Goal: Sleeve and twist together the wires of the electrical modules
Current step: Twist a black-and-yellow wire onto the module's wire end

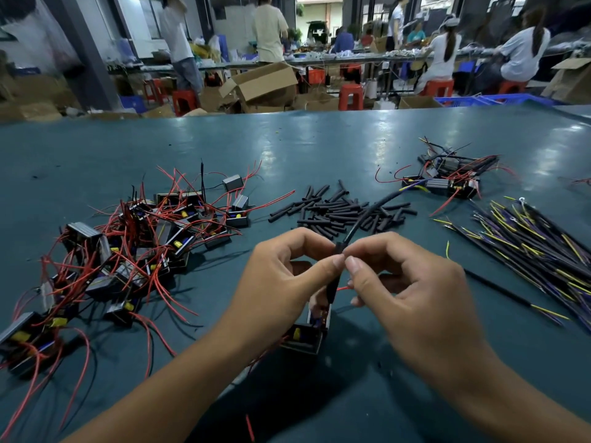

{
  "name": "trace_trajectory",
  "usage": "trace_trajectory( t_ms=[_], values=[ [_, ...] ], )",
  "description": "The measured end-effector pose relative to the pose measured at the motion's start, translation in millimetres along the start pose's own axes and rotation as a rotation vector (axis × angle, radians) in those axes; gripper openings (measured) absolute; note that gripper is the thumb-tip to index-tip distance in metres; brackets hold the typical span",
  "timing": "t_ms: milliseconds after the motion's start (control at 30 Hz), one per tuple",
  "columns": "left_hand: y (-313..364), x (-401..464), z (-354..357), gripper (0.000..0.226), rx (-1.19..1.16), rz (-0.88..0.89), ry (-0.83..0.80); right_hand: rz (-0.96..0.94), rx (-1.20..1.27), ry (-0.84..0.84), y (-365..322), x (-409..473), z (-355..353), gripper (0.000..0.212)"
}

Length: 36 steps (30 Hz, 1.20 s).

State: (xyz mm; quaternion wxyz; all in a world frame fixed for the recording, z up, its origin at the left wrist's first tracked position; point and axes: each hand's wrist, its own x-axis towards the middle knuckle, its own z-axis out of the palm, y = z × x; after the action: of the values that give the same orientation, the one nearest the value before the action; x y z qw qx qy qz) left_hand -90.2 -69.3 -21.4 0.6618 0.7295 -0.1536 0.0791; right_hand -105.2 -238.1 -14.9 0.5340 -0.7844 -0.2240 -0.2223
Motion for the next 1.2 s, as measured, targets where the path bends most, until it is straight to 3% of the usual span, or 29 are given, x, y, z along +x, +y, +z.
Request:
trace_trajectory(
  t_ms=[300,500,967,1200],
  values=[
    [-6,1,0,0.015,-0.107,-0.046,-0.038,0.242,0.045,0.004,15,6,-5,0.013],
    [-1,0,-2,0.029,-0.028,-0.041,-0.117,0.426,0.279,0.025,16,12,-5,0.014],
    [-10,11,-16,0.037,0.260,0.007,0.050,0.524,0.408,0.023,20,19,-12,0.006],
    [-13,12,-18,0.039,0.329,-0.027,0.073,0.573,0.537,0.158,24,51,-38,0.007]
  ],
)
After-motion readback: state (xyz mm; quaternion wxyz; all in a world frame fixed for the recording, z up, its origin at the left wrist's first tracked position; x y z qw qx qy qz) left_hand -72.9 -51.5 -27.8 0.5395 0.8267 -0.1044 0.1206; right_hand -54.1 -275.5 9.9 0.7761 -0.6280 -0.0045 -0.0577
